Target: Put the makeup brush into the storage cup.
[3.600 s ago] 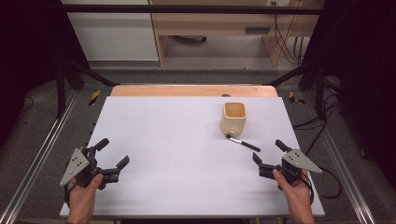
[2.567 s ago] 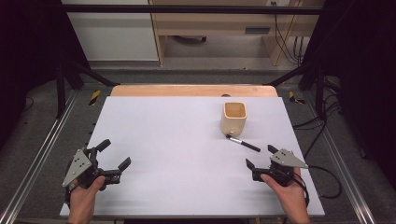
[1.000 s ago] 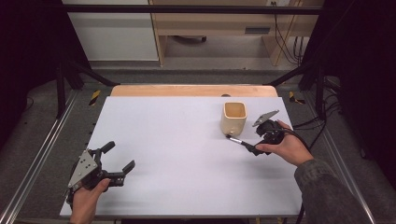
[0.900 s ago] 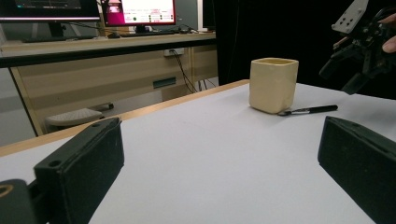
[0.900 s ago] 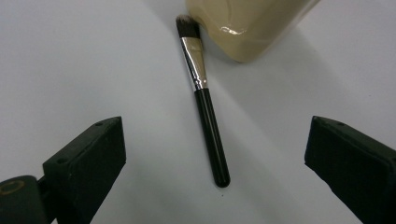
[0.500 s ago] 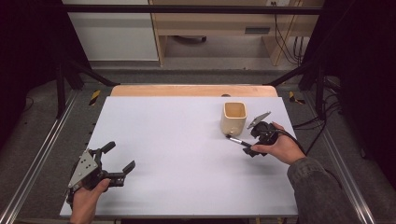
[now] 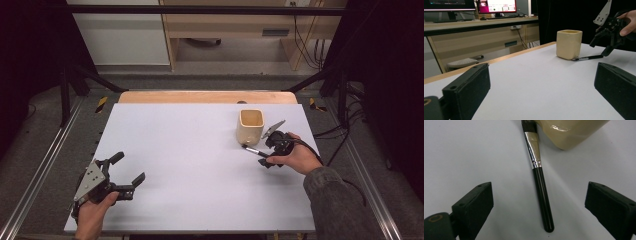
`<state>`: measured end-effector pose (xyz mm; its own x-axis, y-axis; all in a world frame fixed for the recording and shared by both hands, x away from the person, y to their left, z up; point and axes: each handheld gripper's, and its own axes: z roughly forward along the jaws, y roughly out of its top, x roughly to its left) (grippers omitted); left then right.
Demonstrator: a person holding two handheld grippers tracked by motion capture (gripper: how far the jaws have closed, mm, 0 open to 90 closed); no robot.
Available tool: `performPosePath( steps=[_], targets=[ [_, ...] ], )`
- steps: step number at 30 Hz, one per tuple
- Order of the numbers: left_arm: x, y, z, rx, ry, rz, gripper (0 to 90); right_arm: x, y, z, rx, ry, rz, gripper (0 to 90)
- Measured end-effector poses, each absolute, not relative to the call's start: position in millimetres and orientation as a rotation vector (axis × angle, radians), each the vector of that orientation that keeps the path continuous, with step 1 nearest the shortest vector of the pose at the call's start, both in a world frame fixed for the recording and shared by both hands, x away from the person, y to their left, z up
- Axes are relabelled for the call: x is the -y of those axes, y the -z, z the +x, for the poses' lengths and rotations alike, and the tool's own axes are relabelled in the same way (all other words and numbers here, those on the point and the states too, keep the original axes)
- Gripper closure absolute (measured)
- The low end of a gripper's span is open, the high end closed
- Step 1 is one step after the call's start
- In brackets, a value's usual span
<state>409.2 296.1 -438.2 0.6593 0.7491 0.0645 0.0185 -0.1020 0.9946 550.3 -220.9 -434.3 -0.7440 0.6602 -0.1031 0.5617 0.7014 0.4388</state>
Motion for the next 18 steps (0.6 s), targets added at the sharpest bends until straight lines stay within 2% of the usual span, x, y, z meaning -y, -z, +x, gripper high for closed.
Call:
performPosePath(
  steps=[9, 11, 13, 18],
  targets=[
    [-295, 439, 410, -0.652, -0.687, 1.574, 0.0, 216, 445, 557, -2.673, -0.545, 0.945, 17.3],
    [-295, 439, 410, -0.652, -0.685, 1.574, 0.0, 215, 447, 558, -2.683, -0.548, 0.926, 23.5],
    [-295, 439, 410, -0.652, -0.686, 1.574, 0.0, 214, 447, 559, -2.683, -0.552, 0.92, 24.7],
    [-295, 439, 410, -0.651, -0.685, 1.575, 0.0, 213, 447, 558, -2.686, -0.565, 0.913, 34.8]
  ],
)
